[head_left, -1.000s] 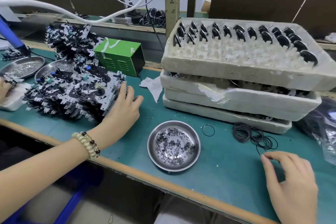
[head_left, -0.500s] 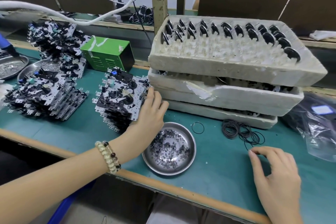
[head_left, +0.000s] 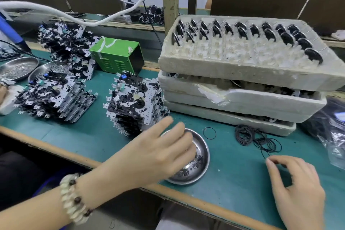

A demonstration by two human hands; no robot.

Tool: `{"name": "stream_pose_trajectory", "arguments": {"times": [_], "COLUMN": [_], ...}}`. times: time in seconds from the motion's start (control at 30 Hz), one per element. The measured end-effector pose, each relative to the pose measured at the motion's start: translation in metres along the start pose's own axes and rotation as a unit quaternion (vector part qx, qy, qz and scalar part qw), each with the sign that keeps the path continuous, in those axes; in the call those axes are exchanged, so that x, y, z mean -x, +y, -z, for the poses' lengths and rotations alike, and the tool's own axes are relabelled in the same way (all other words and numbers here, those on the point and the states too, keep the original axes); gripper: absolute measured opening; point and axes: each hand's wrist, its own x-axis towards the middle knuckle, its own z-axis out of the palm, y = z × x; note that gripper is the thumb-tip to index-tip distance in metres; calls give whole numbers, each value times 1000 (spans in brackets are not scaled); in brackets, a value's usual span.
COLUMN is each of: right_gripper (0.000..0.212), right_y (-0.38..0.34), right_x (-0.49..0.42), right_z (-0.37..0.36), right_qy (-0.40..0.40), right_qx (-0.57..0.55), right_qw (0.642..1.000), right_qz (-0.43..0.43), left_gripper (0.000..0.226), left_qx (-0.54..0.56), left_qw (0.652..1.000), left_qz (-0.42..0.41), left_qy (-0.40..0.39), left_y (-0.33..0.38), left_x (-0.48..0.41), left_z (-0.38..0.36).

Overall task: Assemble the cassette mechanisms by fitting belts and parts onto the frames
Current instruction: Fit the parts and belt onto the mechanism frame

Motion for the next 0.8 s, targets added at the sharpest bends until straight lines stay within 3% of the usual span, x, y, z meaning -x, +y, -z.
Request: {"name": "stream_pose_trajectory", "arguments": {"times": [0.1, 0.3, 0.5, 0.7, 0.8], "right_gripper": [30, 37, 30, 22, 20], "right_y": [-5, -8, -35, -56, -55], "right_x": [-2, -2, 6, 8, 8], "right_z": [1, -3, -25, -50, -56], "right_qy": [-4, -17, -7, -48, -59], "right_qx": [-1, 27, 8, -47, -53], "right_qw": [1000, 998, 994, 991, 990], "right_qz": [4, 53, 106, 117, 113], "left_gripper": [21, 31, 20, 17, 9], "left_qx": [45, -44, -172, -192, -242], "left_qw": [994, 997, 961, 925, 879], "left_qz": [-38, 30, 187, 211, 211], "left_qy": [96, 55, -110, -252, -354], "left_y": [-14, -72, -105, -113, -114], "left_x": [37, 117, 152, 139, 139], "left_z": [11, -24, -69, -81, -83]}}
